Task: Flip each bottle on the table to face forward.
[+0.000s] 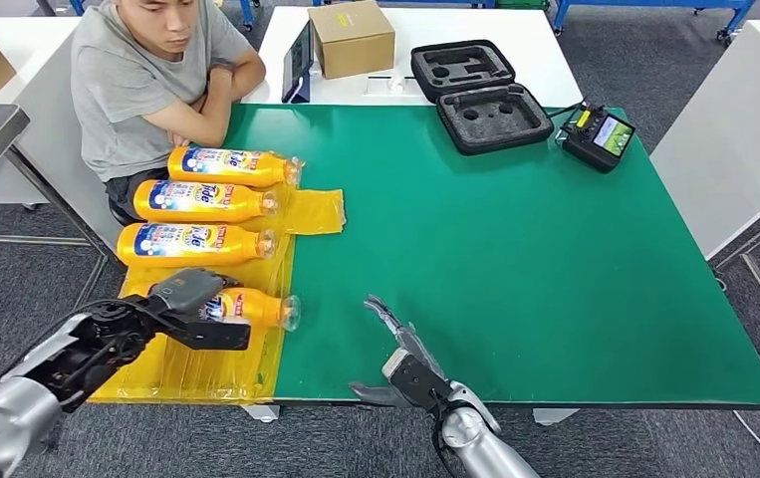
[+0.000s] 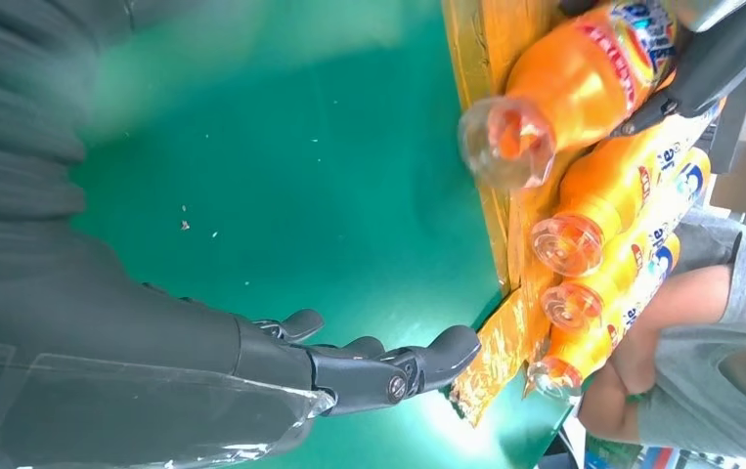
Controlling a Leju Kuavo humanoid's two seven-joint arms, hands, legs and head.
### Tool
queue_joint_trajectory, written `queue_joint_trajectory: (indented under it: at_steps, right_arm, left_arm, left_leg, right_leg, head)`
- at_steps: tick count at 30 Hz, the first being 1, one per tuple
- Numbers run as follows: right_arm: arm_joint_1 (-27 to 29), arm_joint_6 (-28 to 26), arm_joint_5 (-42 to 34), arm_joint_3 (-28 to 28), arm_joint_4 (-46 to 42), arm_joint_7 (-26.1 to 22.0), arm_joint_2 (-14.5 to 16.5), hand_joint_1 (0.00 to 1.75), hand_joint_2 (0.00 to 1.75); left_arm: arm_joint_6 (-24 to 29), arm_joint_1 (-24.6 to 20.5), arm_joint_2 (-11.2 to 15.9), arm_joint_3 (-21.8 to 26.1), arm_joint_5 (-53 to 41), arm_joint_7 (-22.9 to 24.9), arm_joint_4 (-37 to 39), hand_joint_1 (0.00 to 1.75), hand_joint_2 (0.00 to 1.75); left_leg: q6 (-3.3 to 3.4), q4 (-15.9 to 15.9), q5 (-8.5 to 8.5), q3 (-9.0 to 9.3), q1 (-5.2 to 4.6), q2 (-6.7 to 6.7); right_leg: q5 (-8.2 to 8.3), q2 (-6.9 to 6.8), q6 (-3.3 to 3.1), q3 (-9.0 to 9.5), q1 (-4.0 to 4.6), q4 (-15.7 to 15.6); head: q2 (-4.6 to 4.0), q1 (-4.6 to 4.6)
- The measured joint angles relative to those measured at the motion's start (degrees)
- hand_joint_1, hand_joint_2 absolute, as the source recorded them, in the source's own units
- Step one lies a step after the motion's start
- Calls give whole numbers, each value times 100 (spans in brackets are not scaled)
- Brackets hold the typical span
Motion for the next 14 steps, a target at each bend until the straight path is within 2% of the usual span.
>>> queue_joint_trajectory:
  at_steps: [3, 4, 14]
  right_arm:
    - [0, -1, 3, 1, 5, 0, -9, 0, 175]
    - [0, -1, 5, 2, 5, 0, -11, 0, 175]
    - [-1, -8, 15, 15, 49, 0, -21, 0, 175]
  left_arm:
    - [245, 39, -211, 124, -163, -5, 220, 8, 175]
    - [300, 48, -263, 170, -200, -5, 271, 0, 175]
    - [469, 89, -459, 501, -384, 43, 416, 0, 175]
  left_leg:
    - [-5, -1, 5, 20, 0, -8]
    - [-6, -1, 9, 23, 0, -9]
    - [-7, -1, 31, 22, 0, -9]
  right_leg:
    - [0, -6, -2, 23, 0, -1]
    - [1, -7, -3, 27, 0, -1]
    - [19, -9, -17, 26, 0, 0]
  head:
    - [0, 1]
    - [0, 1]
    - [0, 0]
